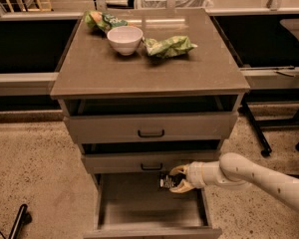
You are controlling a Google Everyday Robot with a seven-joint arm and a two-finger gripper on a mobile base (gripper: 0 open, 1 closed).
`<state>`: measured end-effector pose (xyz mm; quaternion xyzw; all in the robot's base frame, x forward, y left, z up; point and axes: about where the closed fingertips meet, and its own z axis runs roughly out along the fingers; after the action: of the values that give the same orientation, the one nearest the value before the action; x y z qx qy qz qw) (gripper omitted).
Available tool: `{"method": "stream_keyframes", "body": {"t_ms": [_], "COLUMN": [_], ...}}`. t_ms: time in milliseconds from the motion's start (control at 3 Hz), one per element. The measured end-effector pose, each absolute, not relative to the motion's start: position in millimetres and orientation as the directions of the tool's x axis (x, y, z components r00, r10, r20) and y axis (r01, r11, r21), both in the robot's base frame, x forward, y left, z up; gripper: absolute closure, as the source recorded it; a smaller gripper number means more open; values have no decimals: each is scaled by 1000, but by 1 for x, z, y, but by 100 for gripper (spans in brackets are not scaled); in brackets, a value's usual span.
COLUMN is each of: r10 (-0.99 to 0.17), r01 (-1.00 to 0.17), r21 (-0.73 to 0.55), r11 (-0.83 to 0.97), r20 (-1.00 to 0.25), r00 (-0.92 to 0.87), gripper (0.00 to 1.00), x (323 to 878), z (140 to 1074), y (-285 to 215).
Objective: Place rxbar chocolate into bottom drawer
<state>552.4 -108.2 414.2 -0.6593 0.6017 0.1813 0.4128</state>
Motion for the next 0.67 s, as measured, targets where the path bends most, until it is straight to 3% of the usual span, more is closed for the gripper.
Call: {"method": "stream_keyframes", "body": {"t_ms": [667], "r10": [-615], "r01": [-962], "r21": [-264], "r11": [69], "r20": [-771], "r00": [167], "gripper": [100], "x": [555], "z": [332], "y": [-110]}}
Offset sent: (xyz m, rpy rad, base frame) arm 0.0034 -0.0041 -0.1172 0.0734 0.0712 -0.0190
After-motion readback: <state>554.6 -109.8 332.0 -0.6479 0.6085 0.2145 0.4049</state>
